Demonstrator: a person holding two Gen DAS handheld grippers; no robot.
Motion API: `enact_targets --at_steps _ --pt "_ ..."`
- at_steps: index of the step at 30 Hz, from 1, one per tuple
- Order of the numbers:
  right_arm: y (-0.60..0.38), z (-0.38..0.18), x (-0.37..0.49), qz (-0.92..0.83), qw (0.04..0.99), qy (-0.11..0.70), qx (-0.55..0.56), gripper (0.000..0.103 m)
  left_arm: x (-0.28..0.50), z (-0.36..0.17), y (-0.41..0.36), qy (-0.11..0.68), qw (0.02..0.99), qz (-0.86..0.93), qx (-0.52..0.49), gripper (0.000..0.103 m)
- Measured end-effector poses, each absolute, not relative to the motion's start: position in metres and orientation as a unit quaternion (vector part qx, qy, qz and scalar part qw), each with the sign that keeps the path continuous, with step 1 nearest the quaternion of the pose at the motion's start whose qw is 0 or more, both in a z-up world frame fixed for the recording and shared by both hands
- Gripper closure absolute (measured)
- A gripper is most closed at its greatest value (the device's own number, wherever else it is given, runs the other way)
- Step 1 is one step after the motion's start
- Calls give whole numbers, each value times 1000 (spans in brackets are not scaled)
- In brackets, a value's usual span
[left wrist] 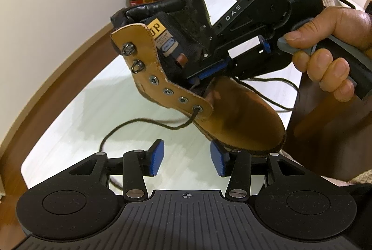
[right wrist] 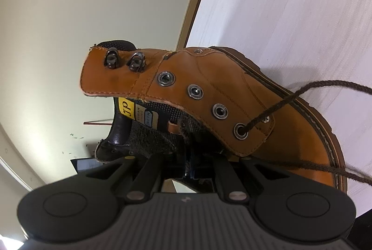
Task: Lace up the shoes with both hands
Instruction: 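Bring the open left tool to the lace at the boot eyelet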
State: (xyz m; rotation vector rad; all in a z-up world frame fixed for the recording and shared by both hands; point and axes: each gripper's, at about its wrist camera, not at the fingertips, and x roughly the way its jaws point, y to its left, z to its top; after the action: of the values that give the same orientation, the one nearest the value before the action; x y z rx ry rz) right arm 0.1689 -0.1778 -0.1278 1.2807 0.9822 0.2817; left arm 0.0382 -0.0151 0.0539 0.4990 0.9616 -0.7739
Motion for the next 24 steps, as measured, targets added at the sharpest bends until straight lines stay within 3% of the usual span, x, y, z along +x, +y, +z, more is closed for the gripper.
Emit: enact_targets --at_steps 8,13,16,24 --pt "-171 -124 168 134 685 443 562 96 38 52 -16 444 785 -364 232 54" --pt "-176 -128 160 122 659 433 603 83 38 52 -19 441 787 -366 231 54" --pt "-180 -130 154 114 646 432 619 81 38 52 -19 440 787 -366 231 53" --pt "-188 -139 147 115 642 435 621 86 39 48 -17 440 789 -362 230 52"
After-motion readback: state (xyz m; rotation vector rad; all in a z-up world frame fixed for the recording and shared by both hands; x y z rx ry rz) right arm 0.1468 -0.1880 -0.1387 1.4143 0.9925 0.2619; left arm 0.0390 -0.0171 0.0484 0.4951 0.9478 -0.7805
